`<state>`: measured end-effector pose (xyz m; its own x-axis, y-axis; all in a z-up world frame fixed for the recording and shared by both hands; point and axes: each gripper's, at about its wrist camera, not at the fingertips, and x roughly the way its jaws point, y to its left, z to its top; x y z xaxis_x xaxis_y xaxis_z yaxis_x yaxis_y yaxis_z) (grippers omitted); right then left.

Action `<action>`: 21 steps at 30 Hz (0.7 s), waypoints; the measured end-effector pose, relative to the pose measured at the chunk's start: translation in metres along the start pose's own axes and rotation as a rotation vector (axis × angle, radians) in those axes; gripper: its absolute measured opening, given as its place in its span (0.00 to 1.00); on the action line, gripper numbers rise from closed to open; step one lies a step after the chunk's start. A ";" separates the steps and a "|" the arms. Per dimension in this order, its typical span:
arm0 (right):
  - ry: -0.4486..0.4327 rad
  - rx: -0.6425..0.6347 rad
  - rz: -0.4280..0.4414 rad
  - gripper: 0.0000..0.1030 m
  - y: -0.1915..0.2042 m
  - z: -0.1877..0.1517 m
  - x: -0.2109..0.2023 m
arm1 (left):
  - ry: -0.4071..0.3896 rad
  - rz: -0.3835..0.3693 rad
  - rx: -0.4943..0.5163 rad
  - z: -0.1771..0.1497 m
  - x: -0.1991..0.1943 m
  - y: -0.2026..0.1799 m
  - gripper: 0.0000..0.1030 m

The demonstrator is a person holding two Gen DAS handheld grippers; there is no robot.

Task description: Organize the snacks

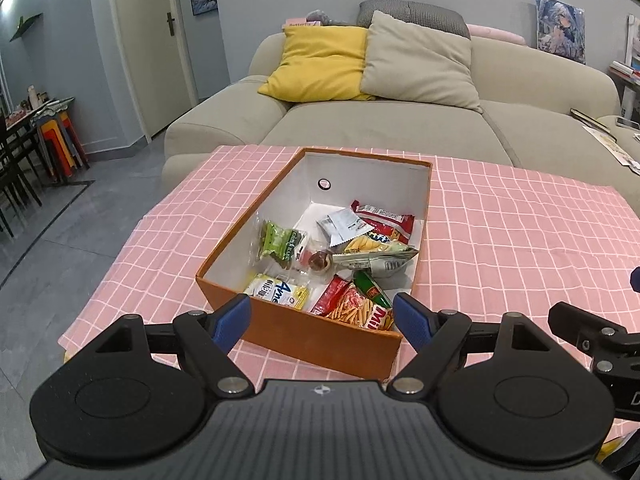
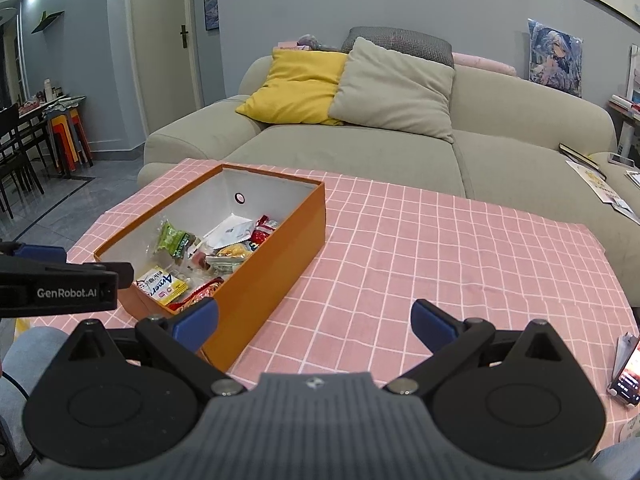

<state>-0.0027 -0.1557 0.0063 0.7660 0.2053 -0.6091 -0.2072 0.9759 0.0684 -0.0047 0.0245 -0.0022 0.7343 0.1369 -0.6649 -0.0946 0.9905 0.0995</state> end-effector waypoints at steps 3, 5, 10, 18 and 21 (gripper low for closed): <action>-0.013 0.000 -0.009 0.96 -0.001 0.000 -0.002 | 0.001 -0.002 0.002 0.000 -0.002 0.000 0.91; -0.020 0.004 -0.015 0.96 -0.002 0.000 -0.003 | 0.004 -0.002 0.001 0.000 -0.002 0.000 0.91; -0.021 0.010 -0.015 0.96 -0.002 0.000 -0.002 | 0.002 -0.005 0.006 0.002 -0.003 -0.001 0.91; -0.016 0.002 -0.010 0.96 -0.001 -0.001 -0.001 | 0.004 0.005 0.004 0.002 -0.001 -0.001 0.91; -0.017 0.002 -0.008 0.96 -0.001 -0.001 -0.002 | 0.006 0.005 0.001 0.003 -0.001 0.000 0.91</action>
<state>-0.0043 -0.1573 0.0063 0.7780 0.1991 -0.5958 -0.2003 0.9776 0.0651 -0.0036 0.0241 0.0006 0.7295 0.1419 -0.6691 -0.0973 0.9898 0.1038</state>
